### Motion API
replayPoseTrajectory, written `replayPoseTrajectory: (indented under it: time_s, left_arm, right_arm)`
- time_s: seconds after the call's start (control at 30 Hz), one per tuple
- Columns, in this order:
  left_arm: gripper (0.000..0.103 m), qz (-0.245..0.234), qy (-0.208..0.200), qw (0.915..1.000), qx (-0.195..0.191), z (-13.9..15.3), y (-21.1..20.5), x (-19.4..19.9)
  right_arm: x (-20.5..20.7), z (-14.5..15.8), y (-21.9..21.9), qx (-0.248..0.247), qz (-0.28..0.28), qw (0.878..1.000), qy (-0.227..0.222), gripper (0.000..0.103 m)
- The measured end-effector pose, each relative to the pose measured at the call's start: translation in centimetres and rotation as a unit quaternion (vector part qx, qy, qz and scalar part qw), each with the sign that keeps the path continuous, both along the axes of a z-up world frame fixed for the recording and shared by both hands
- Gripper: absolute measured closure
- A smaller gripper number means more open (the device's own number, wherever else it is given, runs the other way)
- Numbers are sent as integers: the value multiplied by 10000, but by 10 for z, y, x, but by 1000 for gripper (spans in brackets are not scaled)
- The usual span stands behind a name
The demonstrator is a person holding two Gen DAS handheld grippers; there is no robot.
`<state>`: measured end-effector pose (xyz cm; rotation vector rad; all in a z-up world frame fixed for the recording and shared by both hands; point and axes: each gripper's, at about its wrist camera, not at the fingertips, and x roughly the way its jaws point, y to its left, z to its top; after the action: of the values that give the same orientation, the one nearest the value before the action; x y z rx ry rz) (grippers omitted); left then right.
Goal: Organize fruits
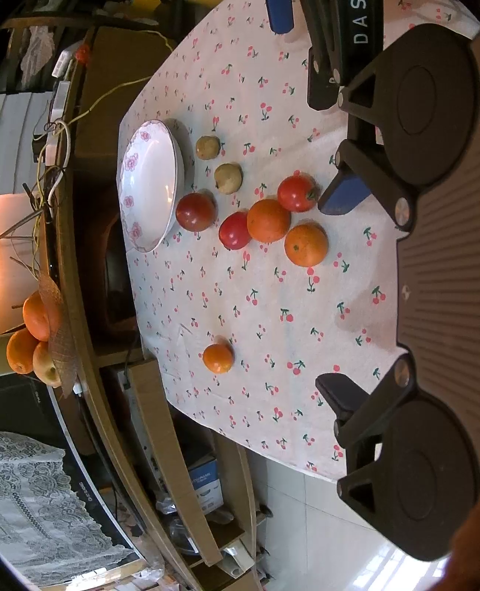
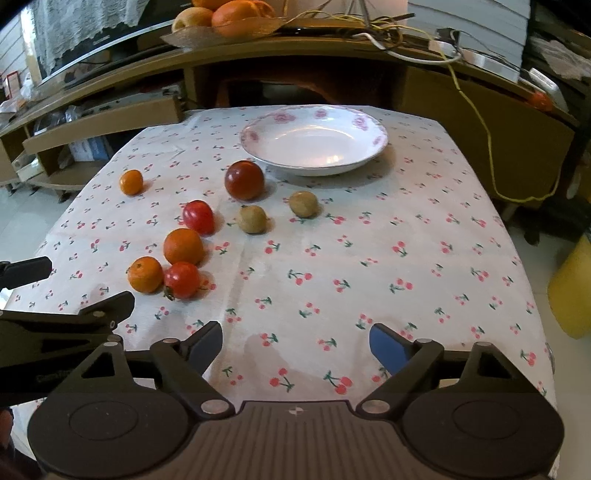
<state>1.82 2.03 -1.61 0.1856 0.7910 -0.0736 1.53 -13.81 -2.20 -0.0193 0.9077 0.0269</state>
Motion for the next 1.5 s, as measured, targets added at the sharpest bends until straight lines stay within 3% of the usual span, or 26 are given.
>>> replayPoseTrajectory:
  time_s: [0.37, 0.63, 0.9, 1.27, 1.4, 1.5]
  left_arm:
    - [7, 39, -74, 9999, 101, 0, 13, 2]
    - [7, -175, -112, 9995, 258, -1, 20, -1]
    - [8, -484, -76, 9973, 543, -11, 19, -1]
    - [16, -695, 34, 9967, 418, -13, 24, 9]
    - [15, -977, 164, 9950, 124, -12, 22, 9]
    - [14, -1166, 126, 9929, 209, -12, 12, 9]
  right_arm:
    - [8, 2, 18, -86, 418, 9990, -92, 22]
    - [13, 1, 26, 105, 990, 9950, -9, 33]
    - [22, -8, 40, 162, 1730, 9847, 142, 53]
    - [49, -12, 42, 340, 2513, 9669, 283, 55]
    - [56, -16, 47, 352, 2761, 9598, 376, 68]
    - [57, -14, 51, 326, 2897, 9557, 391, 75]
